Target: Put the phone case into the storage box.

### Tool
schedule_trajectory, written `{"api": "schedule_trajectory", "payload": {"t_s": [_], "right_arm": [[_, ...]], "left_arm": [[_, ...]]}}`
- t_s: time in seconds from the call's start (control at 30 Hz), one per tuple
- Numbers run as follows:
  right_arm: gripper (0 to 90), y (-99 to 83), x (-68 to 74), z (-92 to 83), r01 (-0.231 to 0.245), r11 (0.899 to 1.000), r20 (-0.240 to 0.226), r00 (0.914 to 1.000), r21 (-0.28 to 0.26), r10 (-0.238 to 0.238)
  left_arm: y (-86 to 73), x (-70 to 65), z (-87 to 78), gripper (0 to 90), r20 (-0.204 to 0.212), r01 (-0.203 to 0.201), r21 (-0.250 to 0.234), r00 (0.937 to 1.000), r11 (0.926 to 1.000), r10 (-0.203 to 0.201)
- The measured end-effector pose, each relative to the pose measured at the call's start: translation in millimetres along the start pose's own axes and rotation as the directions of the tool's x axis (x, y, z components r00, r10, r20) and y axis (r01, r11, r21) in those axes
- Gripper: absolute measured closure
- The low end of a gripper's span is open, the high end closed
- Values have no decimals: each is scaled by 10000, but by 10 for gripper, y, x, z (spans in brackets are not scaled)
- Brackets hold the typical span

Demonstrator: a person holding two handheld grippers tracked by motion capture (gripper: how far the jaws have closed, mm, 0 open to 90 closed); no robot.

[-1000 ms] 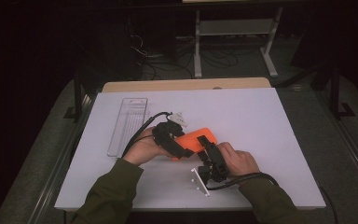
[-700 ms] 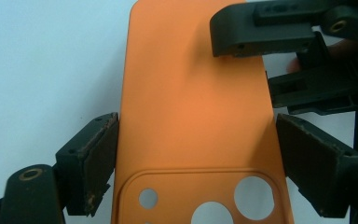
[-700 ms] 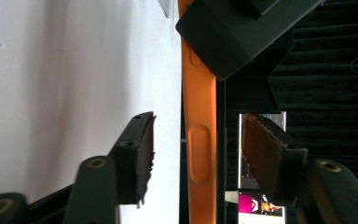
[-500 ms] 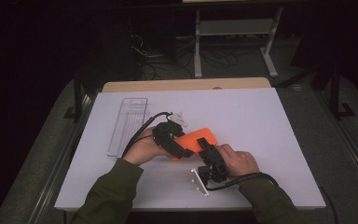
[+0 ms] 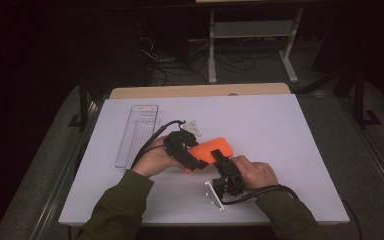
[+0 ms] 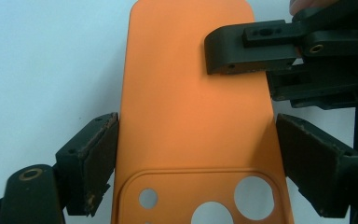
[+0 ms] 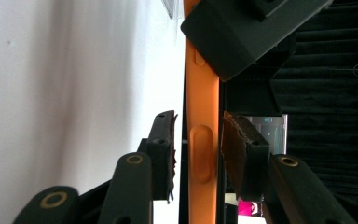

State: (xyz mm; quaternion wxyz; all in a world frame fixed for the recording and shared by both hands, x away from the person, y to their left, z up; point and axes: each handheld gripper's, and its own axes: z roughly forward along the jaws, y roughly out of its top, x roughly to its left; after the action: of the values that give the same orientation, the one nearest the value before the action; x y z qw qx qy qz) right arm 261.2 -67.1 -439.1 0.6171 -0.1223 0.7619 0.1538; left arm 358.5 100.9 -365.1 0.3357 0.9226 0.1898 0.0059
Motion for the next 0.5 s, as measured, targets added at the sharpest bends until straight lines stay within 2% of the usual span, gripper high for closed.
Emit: {"api": "schedule_trajectory", "payload": {"t_s": [0.37, 0.5], "right_arm": [[734, 0, -14, -8, 42, 10000, -99, 9999, 0, -42], [754, 0, -14, -8, 62, 10000, 32, 10000, -8, -62]], "left_arm": [[-2, 2, 5, 161, 0, 40, -43, 10000, 10000, -40], [0, 10, -6, 161, 26, 55, -109, 10000, 9999, -55]]}}
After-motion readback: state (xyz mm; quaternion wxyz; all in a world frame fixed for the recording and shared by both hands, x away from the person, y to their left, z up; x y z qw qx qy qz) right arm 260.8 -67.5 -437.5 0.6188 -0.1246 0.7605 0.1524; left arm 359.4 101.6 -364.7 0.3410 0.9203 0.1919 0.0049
